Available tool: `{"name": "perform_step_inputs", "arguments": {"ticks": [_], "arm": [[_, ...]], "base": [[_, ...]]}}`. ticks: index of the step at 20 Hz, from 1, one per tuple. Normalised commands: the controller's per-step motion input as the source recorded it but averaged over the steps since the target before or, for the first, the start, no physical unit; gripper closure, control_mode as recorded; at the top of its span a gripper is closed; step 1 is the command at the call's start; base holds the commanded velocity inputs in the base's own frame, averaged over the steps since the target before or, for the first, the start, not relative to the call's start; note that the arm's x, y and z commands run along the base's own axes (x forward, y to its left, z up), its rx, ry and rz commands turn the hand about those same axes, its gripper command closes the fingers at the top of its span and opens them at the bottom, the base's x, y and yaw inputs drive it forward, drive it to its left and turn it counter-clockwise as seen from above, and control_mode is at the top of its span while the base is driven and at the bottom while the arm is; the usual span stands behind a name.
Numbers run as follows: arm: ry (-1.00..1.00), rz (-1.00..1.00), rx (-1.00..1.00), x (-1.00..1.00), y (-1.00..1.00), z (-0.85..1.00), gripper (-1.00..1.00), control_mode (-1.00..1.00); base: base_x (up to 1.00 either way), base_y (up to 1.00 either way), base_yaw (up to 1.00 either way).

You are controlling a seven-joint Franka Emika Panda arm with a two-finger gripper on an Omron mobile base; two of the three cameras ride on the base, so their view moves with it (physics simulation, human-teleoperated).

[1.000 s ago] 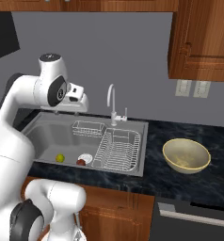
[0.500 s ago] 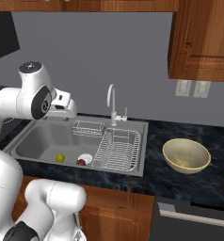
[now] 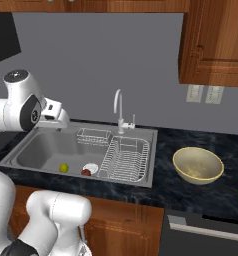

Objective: Remove the apple and pear from the sink. Then move the bowl and cup from the counter to the sink for washing.

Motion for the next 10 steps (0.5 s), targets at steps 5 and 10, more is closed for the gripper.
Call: {"name": "perform_step_inputs", "arguments": {"ticks": [5,10], "arm": [[0.12,0.00,0.00,0.00,0.33,-0.04,-1.00,-1.00],[0.14,0.03,0.00,0.10,0.13,-0.08,-1.00,-1.00]], "base": [[0.00,0.00,0.00],[0.00,0.00,0.00]]}}
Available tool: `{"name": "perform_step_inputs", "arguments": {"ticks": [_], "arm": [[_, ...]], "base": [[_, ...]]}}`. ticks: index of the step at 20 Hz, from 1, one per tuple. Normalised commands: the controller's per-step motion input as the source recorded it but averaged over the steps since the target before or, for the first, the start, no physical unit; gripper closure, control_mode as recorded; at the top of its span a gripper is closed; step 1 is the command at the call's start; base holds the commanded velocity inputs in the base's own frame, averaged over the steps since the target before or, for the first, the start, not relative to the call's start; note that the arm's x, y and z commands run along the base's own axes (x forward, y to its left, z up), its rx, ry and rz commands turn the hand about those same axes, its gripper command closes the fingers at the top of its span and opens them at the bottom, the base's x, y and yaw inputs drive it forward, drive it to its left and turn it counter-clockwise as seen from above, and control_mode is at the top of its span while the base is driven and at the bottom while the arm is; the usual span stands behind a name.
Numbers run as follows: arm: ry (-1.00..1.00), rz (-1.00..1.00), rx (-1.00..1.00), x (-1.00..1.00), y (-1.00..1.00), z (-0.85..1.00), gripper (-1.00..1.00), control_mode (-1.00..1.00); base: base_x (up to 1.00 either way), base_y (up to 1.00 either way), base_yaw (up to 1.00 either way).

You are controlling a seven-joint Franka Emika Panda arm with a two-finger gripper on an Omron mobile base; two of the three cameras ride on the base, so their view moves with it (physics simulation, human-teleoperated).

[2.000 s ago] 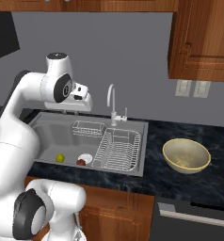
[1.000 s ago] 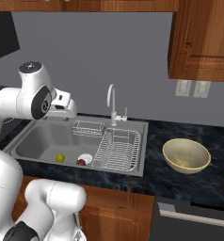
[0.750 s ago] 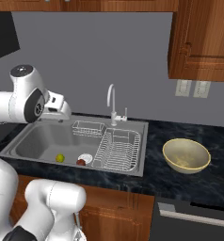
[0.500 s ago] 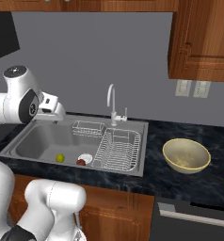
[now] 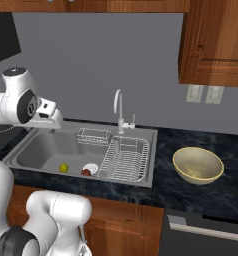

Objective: Remove the apple and pear from the sink. Then move the bowl and cup from the counter to the sink for washing.

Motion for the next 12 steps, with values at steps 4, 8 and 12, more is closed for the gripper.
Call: {"name": "perform_step_inputs", "arguments": {"ticks": [4,8,12], "arm": [[0.21,0.00,-0.01,0.18,0.08,-0.13,-1.00,-1.00],[0.19,0.01,0.00,0.18,0.08,-0.18,-1.00,-1.00],[0.13,0.02,0.00,0.17,0.10,-0.24,-1.00,-1.00]], "base": [[0.00,0.00,0.00],[0.00,0.00,0.00],[0.00,0.00,0.00]]}}
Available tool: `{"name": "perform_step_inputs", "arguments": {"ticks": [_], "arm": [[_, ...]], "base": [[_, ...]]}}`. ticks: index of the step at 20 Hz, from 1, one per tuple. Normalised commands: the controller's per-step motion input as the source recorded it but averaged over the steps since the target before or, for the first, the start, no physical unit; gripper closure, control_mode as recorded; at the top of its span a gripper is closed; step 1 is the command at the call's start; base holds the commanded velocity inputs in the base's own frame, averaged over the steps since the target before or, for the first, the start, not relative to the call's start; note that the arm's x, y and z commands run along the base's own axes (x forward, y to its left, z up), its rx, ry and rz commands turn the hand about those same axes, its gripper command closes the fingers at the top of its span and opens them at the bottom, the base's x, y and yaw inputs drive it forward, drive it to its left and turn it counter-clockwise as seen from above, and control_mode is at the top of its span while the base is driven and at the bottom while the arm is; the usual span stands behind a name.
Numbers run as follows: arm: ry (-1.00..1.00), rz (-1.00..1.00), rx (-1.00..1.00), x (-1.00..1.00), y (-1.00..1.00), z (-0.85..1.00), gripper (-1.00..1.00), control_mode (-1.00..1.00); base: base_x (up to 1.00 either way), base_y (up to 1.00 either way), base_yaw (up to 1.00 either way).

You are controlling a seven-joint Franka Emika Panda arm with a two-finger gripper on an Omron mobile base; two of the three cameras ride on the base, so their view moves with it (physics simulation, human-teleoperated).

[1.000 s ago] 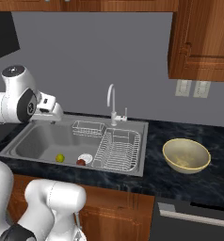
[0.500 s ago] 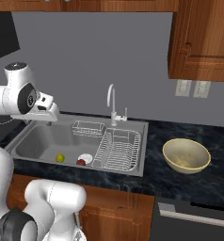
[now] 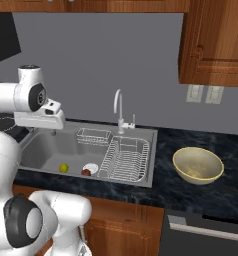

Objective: Remove the apple and pear from the sink. Then move the bowl and cup from the counter to the sink for washing.

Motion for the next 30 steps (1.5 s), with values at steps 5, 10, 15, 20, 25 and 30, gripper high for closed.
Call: {"name": "perform_step_inputs", "arguments": {"ticks": [5,10,15,20,25,30], "arm": [[0.03,0.02,0.00,0.16,0.13,-0.26,-1.00,-1.00],[-0.02,0.03,0.00,0.13,0.13,-0.26,-1.00,-1.00],[-0.10,0.00,0.00,0.22,0.07,-0.23,-1.00,-1.00],[-0.05,0.00,0.00,0.29,0.04,-0.17,-1.00,-1.00],[0.00,0.00,0.00,0.35,0.03,-0.11,-1.00,-1.00],[0.01,0.00,0.00,0.28,0.09,-0.09,-1.00,-1.00]], "base": [[0.00,0.00,0.00],[0.00,0.00,0.00],[0.00,0.00,0.00],[0.00,0.00,0.00],[0.00,0.00,0.00],[0.00,0.00,0.00]]}}
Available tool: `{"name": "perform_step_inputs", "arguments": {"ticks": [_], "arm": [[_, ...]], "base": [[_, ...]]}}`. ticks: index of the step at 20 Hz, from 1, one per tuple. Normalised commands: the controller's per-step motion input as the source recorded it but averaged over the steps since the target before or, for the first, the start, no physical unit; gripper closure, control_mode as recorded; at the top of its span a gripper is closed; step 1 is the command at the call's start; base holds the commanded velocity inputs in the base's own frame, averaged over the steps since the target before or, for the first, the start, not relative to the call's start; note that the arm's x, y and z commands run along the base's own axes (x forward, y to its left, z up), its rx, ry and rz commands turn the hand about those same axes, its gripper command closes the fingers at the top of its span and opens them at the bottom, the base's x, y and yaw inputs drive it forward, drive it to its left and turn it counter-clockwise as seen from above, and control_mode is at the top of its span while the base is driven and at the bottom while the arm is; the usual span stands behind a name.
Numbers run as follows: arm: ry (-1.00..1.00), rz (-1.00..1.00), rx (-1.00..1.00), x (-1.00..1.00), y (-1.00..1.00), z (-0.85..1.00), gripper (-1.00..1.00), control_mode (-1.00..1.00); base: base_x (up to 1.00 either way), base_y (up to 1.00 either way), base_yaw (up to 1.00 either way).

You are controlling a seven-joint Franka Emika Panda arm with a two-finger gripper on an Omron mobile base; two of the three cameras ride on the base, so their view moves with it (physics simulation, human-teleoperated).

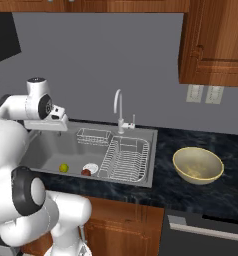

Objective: Remove the apple and pear from the sink. Then move the bowl and cup from the counter to the sink for washing.

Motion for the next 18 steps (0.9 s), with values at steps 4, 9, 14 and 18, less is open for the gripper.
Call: {"name": "perform_step_inputs", "arguments": {"ticks": [4,9,14,18], "arm": [[0.06,0.01,0.00,0.23,0.13,-0.10,-1.00,-1.00],[0.09,0.03,0.00,0.16,0.15,-0.12,-1.00,-1.00],[0.05,0.03,0.00,0.11,0.12,-0.17,-1.00,-1.00],[0.02,0.02,-0.01,0.13,0.10,-0.20,-1.00,-1.00]], "base": [[0.00,0.00,0.00],[0.00,0.00,0.00],[0.00,0.00,0.00],[0.00,0.00,0.00]]}}
